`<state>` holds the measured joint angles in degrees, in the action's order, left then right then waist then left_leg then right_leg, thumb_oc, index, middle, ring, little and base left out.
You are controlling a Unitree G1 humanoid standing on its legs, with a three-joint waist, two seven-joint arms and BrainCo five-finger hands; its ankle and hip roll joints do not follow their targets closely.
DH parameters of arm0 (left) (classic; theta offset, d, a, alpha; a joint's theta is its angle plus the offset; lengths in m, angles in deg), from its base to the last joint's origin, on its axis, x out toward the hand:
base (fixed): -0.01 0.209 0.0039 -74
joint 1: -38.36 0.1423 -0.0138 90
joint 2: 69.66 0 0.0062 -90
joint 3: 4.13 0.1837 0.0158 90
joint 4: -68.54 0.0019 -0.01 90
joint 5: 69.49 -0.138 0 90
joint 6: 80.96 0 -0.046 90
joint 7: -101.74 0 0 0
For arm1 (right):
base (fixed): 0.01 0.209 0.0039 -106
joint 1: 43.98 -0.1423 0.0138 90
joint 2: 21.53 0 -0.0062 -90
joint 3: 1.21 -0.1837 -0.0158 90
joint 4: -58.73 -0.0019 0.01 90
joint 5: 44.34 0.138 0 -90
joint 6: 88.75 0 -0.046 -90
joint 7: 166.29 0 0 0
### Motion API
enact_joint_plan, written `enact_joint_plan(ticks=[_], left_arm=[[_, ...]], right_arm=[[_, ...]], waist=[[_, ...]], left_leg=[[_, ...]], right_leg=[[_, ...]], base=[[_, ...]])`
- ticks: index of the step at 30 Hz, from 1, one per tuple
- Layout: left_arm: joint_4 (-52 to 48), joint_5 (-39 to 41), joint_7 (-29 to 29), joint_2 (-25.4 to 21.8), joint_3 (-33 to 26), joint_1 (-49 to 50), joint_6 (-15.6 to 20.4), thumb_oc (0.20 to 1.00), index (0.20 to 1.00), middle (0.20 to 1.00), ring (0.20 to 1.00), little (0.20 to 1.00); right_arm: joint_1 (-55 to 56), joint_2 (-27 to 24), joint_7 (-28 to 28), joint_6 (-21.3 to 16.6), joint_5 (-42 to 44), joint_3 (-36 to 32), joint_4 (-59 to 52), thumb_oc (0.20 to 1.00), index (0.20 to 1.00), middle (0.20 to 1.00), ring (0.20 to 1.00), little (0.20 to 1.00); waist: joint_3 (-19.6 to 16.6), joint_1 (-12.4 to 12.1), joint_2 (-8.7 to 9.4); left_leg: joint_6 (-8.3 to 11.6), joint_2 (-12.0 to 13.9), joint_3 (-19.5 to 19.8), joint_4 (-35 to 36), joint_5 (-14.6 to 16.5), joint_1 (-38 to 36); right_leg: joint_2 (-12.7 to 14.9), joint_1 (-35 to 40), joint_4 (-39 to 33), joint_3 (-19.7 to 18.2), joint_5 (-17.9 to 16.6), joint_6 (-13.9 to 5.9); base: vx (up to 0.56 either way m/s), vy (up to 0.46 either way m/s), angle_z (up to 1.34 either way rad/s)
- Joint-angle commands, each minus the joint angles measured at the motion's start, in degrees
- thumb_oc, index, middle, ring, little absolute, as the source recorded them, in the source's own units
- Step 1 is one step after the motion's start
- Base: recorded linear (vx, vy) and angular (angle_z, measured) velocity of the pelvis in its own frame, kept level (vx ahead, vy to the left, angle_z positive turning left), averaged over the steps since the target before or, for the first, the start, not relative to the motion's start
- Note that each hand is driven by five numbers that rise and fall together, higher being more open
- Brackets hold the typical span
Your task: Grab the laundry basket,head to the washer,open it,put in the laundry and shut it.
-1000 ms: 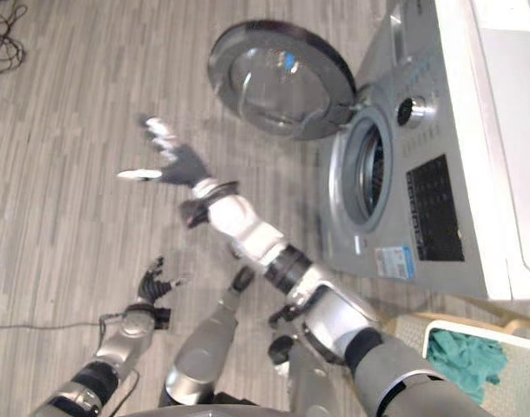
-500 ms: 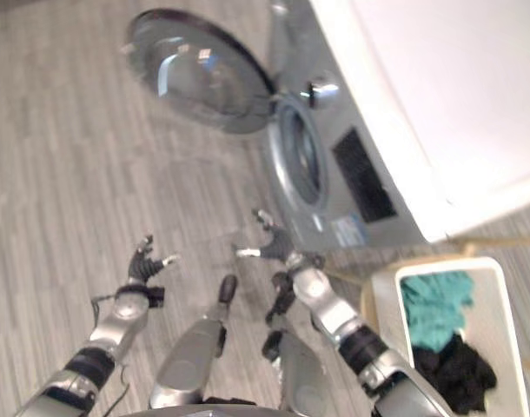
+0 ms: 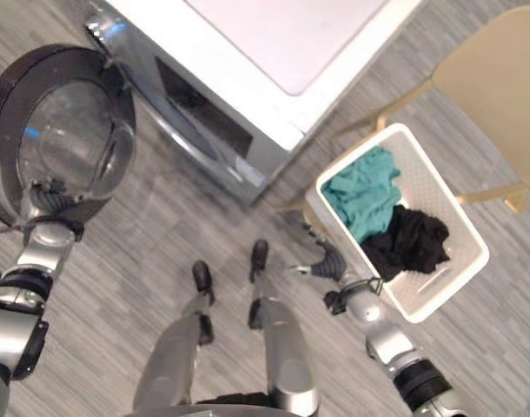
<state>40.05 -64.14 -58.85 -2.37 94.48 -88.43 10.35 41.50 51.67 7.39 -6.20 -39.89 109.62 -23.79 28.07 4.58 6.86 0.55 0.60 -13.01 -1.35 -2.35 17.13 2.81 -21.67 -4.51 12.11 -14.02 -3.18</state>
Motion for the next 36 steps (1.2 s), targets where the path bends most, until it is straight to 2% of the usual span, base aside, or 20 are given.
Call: enact_joint_plan(ticks=[1, 5, 6, 10, 16, 17, 21, 22, 23, 25, 26, 27, 28, 29, 30, 33, 36], left_arm=[[3.6, -0.5, 1.5, -2.5, -2.8, 0.5, -0.2, 1.0, 1.0, 1.0, 1.0, 1.0], [2.7, -1.0, 2.5, -4.0, -4.6, 2.7, -0.1, 1.0, 1.0, 1.0, 1.0, 1.0], [2.2, -1.0, 2.7, -4.5, -5.2, 3.4, 0.0, 1.0, 1.0, 1.0, 1.0, 1.0], [-1.2, -2.7, 3.9, -6.0, -8.3, 9.1, 0.4, 1.0, 1.0, 1.0, 1.0, 1.0], [-7.2, -4.2, 4.7, -4.0, -10.0, 14.8, 1.2, 1.0, 1.0, 1.0, 1.0, 1.0], [-10.4, -3.3, 3.6, -0.8, -9.4, 17.1, 1.9, 1.0, 1.0, 1.0, 1.0, 1.0], [-16.6, -3.4, 1.1, 6.8, -5.0, 20.7, 2.9, 1.0, 1.0, 1.0, 1.0, 1.0], [-16.6, -3.4, 1.1, 6.8, -5.0, 20.7, 2.9, 1.0, 1.0, 1.0, 1.0, 1.0], [-17.9, -2.9, -0.2, 10.6, -3.3, 22.7, 3.3, 1.0, 1.0, 1.0, 1.0, 1.0], [-19.8, -2.4, -1.3, 13.5, -2.5, 26.4, 3.6, 1.0, 1.0, 1.0, 1.0, 1.0], [-19.8, -2.4, -1.3, 13.5, -2.5, 26.4, 3.6, 1.0, 1.0, 1.0, 1.0, 1.0], [-20.8, -1.9, -1.8, 15.1, -2.0, 28.0, 3.7, 1.0, 1.0, 1.0, 1.0, 1.0], [-21.1, -1.4, -3.2, 17.0, -1.5, 30.3, 3.3, 1.0, 1.0, 1.0, 1.0, 1.0], [-20.2, -1.2, -3.8, 18.0, -1.3, 31.0, 3.3, 1.0, 1.0, 1.0, 1.0, 1.0], [-19.6, -1.5, -4.6, 18.5, -0.7, 31.8, 3.2, 1.0, 1.0, 1.0, 1.0, 1.0], [-18.4, -1.9, -8.0, 20.8, 0.8, 34.4, 3.3, 1.0, 1.0, 1.0, 1.0, 1.0], [-18.0, -4.1, -10.2, 21.5, 2.8, 36.4, 3.4, 1.0, 1.0, 1.0, 1.0, 1.0]], right_arm=[[-0.8, 1.5, -0.7, -3.9, 0.9, -2.3, -4.4, 1.0, 1.0, 1.0, 1.0, 1.0], [1.3, 1.8, -0.9, -4.4, 1.5, -4.1, -5.2, 1.0, 1.0, 1.0, 1.0, 1.0], [1.6, 1.8, -0.8, -4.6, 1.5, -4.5, -5.6, 1.0, 1.0, 1.0, 1.0, 1.0], [1.6, 2.2, -0.4, -5.7, 1.9, -5.8, -7.4, 1.0, 1.0, 1.0, 1.0, 1.0], [2.0, 2.5, -0.6, -5.5, 1.3, -7.1, -7.8, 1.0, 1.0, 1.0, 1.0, 1.0], [2.3, 3.0, -0.8, -5.1, 0.8, -7.9, -7.7, 1.0, 1.0, 1.0, 1.0, 1.0], [2.2, 4.5, -2.5, -3.3, -2.1, -10.2, -6.1, 1.0, 1.0, 1.0, 1.0, 1.0], [2.2, 4.5, -2.5, -3.3, -2.1, -10.2, -6.2, 1.0, 1.0, 1.0, 1.0, 1.0], [1.8, 5.5, -3.5, -3.0, -3.0, -10.9, -5.4, 1.0, 1.0, 1.0, 1.0, 1.0], [1.3, 6.2, -4.4, -2.7, -4.6, -11.4, -5.3, 1.0, 1.0, 1.0, 1.0, 1.0], [1.4, 6.2, -4.4, -2.7, -4.6, -11.4, -5.3, 1.0, 1.0, 1.0, 1.0, 1.0], [0.9, 6.5, -4.6, -2.5, -5.6, -11.3, -5.2, 1.0, 1.0, 1.0, 1.0, 1.0], [0.5, 6.5, -5.4, -2.1, -8.2, -11.2, -5.0, 1.0, 1.0, 1.0, 1.0, 1.0], [0.6, 6.5, -5.5, -1.6, -9.8, -11.0, -5.0, 1.0, 1.0, 1.0, 1.0, 1.0], [1.0, 6.3, -5.9, -1.5, -11.0, -11.2, -4.8, 1.0, 1.0, 1.0, 1.0, 1.0], [3.2, 5.1, -6.0, -1.2, -14.3, -11.8, -4.6, 1.0, 1.0, 1.0, 1.0, 1.0], [4.0, 2.7, -5.8, -1.3, -17.4, -11.3, -5.3, 1.0, 1.0, 1.0, 1.0, 1.0]], waist=[[-0.4, -1.5, 0.14], [-0.5, -1.6, -0.24], [-0.3, -1.5, 0.02], [-1.6, -1.8, 0.0], [-3.3, -2.2, -0.18], [-4.3, -2.3, -0.59], [-5.8, -1.6, -1.51], [-5.8, -1.6, -1.52], [-7.0, -1.0, -2.09], [-8.1, -0.8, -2.47], [-8.1, -0.9, -2.48], [-8.7, -0.9, -2.65], [-10.3, -1.3, -3.5], [-11.1, -1.0, -3.84], [-11.8, -0.6, -3.96], [-14.0, 0.8, -4.42], [-14.7, 1.5, -4.78]], left_leg=[[-0.21, -0.3, 3.3, -2.8, 3.6, 1.6], [-0.21, -0.5, 3.8, -2.8, 4.0, 1.3], [-0.56, -0.8, 3.3, -3.1, 2.7, 2.0], [-0.66, -0.8, 3.0, -4.0, 3.9, 0.7], [-0.72, -0.5, 2.0, -3.9, 5.1, -2.1], [-0.88, -0.6, 1.8, -3.6, 5.5, -3.6], [-1.46, -0.9, 0.4, -2.7, 6.4, -7.4], [-1.46, -0.9, 0.3, -2.6, 6.4, -7.6], [-1.62, -0.7, -1.4, -1.9, 6.8, -9.9], [-1.69, -0.1, -4.3, -0.9, 7.1, -12.5], [-1.69, -0.1, -4.4, -0.8, 7.1, -12.6], [-1.61, 0.1, -6.0, -0.2, 7.2, -13.8], [-0.93, 1.2, -8.5, 0.5, 8.6, -16.4], [-0.79, 1.6, -9.8, 0.8, 8.6, -17.4], [-0.72, 1.9, -10.6, 1.0, 8.8, -18.4], [0.02, 2.2, -10.9, -1.3, 9.6, -19.0], [1.2, 4.5, -12.5, -9.2, 11.3, -18.2]], right_leg=[[4.3, 0.4, 9.3, 0.1, 10.9, -5.73], [4.4, 0.8, 9.0, 0.2, 10.9, -5.69], [4.8, 0.3, 8.8, 0.7, 9.6, -5.21], [4.6, 1.7, 8.6, -0.4, 9.7, -5.03], [4.4, 3.8, 8.6, -1.4, 10.2, -4.98], [4.4, 4.7, 8.8, -1.7, 10.6, -4.94], [4.1, 6.5, 10.6, -2.8, 12.0, -4.86], [4.1, 6.6, 10.6, -2.9, 12.0, -4.87], [3.7, 7.3, 11.2, -3.5, 12.4, -4.97], [3.5, 7.8, 11.3, -2.2, 12.1, -5.06], [3.4, 7.9, 11.3, -2.3, 12.1, -5.07], [3.7, 8.1, 11.4, -0.3, 11.8, -5.22], [4.9, 9.2, 12.3, 6.5, 12.8, -5.99], [5.5, 9.0, 13.3, 8.9, 12.9, -5.9], [5.5, 9.0, 13.4, 9.5, 13.3, -5.72], [3.3, 11.5, 9.7, 5.9, 14.8, -4.74], [1.9, 14.5, 6.7, 3.8, 15.4, -3.3]], base=[[0.02, 0.025, -0.22], [0.01, 0.019, -0.02], [-0.05, 0.01, 0.06], [0.0, 0.006, 0.04], [0.02, 0.006, -0.1], [0.07, 0.006, -0.2], [0.07, 0.023, -0.09], [0.12, 0.061, -0.13], [0.12, 0.06, -0.23], [0.11, 0.047, -0.48], [0.06, 0.016, -1.08], [0.17, -0.002, -1.32], [0.21, -0.036, -1.45], [0.24, -0.084, -1.47], [0.16, -0.137, -1.34], [0.17, -0.168, -0.67], [0.15, -0.173, -0.7]])
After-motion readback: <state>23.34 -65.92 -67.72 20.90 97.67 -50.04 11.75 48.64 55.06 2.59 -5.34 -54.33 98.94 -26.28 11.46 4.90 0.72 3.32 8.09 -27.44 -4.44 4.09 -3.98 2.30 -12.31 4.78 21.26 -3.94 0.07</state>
